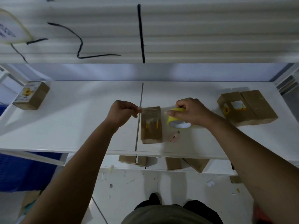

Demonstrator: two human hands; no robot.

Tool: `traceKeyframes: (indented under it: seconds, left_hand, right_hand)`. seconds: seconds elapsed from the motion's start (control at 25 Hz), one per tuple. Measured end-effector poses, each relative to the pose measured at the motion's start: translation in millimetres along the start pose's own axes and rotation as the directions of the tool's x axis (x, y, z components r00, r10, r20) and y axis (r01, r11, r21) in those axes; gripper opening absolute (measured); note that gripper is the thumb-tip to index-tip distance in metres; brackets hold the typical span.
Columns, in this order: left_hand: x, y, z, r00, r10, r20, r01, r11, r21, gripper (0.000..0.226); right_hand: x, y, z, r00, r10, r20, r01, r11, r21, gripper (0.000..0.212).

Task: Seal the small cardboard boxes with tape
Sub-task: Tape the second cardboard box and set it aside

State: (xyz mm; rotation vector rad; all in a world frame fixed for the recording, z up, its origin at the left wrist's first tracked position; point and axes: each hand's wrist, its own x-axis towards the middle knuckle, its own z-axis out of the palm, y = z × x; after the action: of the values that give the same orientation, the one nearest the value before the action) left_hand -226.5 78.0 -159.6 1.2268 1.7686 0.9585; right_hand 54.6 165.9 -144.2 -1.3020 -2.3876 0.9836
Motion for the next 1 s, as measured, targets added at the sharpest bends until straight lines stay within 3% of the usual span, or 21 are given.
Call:
traceKeyframes:
  seconds: [0.08, 0.2, 0.44, 0.6, 0.72, 0.8, 0.92, 1.0]
  left_hand:
    - [-2, -7, -9, 0.998, -0.047, -0.037, 0.047, 0.999, -0.024, 0.019]
    - [-4, -19, -4, 0.996, -0.088, -0.035, 0.086, 0.995, -0.047, 0.015]
    - [4, -46, 5, 0.985, -0.102, -0.140, 0.116, 0.989, 0.090, 0.015]
    - [10, -54, 17, 0.981, -0.137, -0.136, 0.165, 0.962, 0.217, 0.019]
    - [7, -59, 49, 0.969, -0.204, -0.141, 0.239, 0.922, 0.304, 0.022]
    - [3, -63, 72, 0.951, -0.199, -0.237, 0.275, 0.894, 0.354, 0.023]
    - [-5, -64, 89, 0.862, -0.249, -0.441, 0.341, 0.929, 0.142, 0.016]
    - [-11, -62, 93, 0.829, -0.335, -0.447, 0.392, 0.919, 0.038, 0.030]
  right_hand:
    - [9, 8, -3, 0.999, 0.038, 0.014, -0.039, 0.999, 0.034, 0.069]
    - [15, 21, 1, 0.997, 0.070, 0.027, -0.072, 0.996, 0.049, 0.064]
    - [37, 17, 26, 0.988, 0.152, -0.024, -0.154, 0.961, -0.229, 0.062]
    - [48, 13, 36, 0.984, 0.180, 0.005, -0.164, 0.905, -0.392, 0.046]
    - [51, 13, 44, 0.983, 0.186, -0.002, -0.169, 0.889, -0.425, 0.036]
    - [51, 13, 48, 0.983, 0.183, -0.005, -0.167, 0.884, -0.436, 0.032]
    - [49, 15, 56, 0.988, 0.153, -0.024, -0.147, 0.880, -0.452, 0.030]
    - [48, 14, 59, 0.990, 0.132, -0.050, -0.140, 0.879, -0.455, 0.031]
